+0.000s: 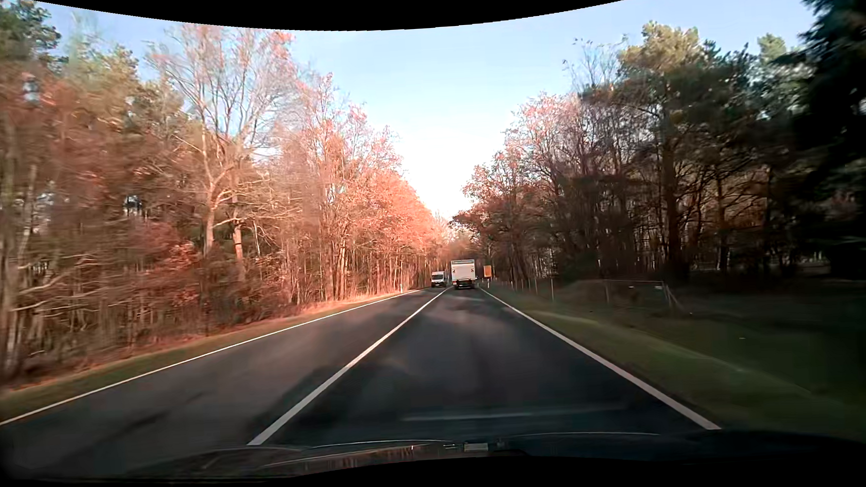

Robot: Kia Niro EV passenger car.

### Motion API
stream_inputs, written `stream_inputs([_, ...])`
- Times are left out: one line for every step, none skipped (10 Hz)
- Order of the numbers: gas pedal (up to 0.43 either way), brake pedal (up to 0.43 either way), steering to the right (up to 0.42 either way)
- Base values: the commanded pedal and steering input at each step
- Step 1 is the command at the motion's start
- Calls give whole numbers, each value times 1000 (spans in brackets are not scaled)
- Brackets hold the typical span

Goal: Follow the waypoints while adhering to traffic rules and regulations

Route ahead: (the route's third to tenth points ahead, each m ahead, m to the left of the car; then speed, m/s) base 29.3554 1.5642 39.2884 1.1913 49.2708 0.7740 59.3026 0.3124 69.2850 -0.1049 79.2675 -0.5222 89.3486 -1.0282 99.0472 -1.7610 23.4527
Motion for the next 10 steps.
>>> stream_inputs([177,0,-1])
stream_inputs([177,0,-1])
stream_inputs([177,0,-1])
stream_inputs([177,0,-1])
stream_inputs([177,0,-1])
stream_inputs([177,0,-1])
stream_inputs([177,0,-1])
stream_inputs([177,0,-1])
stream_inputs([177,0,-1])
stream_inputs([177,0,-1])
